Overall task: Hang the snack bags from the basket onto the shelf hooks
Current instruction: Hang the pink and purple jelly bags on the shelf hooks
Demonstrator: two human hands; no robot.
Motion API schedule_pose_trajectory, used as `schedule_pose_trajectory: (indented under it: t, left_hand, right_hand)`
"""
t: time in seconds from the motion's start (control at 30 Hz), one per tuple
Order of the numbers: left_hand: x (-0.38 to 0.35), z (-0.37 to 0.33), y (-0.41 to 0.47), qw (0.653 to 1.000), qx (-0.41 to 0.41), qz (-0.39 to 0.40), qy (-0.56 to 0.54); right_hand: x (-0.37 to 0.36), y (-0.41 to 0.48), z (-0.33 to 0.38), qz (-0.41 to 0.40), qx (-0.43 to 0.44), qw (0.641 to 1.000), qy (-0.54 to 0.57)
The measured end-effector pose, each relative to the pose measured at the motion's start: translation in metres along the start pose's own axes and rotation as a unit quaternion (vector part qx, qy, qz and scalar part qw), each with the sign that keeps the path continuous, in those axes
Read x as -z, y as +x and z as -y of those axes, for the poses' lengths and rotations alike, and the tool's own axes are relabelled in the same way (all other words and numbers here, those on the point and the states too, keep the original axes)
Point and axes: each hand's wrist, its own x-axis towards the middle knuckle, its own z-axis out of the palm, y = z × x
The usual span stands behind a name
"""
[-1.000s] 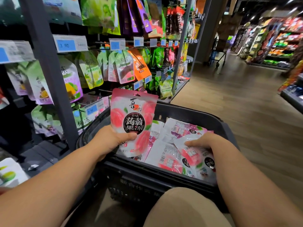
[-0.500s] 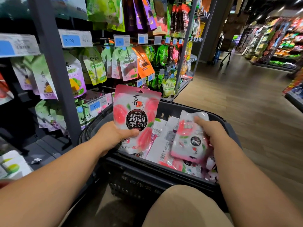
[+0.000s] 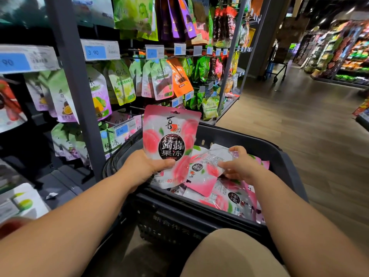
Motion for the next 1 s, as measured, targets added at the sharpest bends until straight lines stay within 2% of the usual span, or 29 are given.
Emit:
schedule_pose_trajectory:
  t: [0.1,0.23,0.5,0.6,0.67,0.77,0.87,0.93,1.0]
  left_hand:
    - [-0.001,0.0,0.0,1.0,-0.004,-0.002,0.0]
    - [-0.002,-0.001,-0.001,1.0,-0.006,-0.012,-0.003]
    - [-0.003,-0.001,-0.002,1.0,-0.014,-0.024,-0.004]
    - [-0.003,0.0,-0.002,0.999,-0.021,-0.041,-0.012]
    - [-0.004,-0.001,-0.004,0.997,-0.028,-0.066,-0.03]
    - [-0.004,-0.001,-0.005,0.993,-0.041,-0.094,-0.049]
    - [-0.002,0.0,-0.005,0.989,-0.042,-0.118,-0.077]
    - [-0.001,-0.001,-0.004,0.988,-0.037,-0.119,-0.091]
    - [-0.001,-0.003,-0.003,0.988,-0.033,-0.114,-0.097]
  right_hand:
    - [0.007,-0.005,0.0,0.022,0.052,0.995,-0.085]
    - [0.009,-0.008,0.001,0.054,0.126,0.971,-0.198]
    - [-0.01,-0.011,0.006,-0.107,0.236,0.933,-0.25]
    - [-0.009,-0.008,0.007,-0.122,0.298,0.881,-0.345]
    - [-0.005,-0.003,0.006,-0.144,0.335,0.855,-0.368]
    - [-0.001,0.0,0.006,-0.176,0.377,0.864,-0.284]
    - [0.001,-0.002,0.006,-0.159,0.349,0.906,-0.18]
    - [0.004,0.0,0.004,-0.167,0.31,0.92,-0.174]
    - [0.005,0.002,0.003,-0.193,0.289,0.918,-0.189]
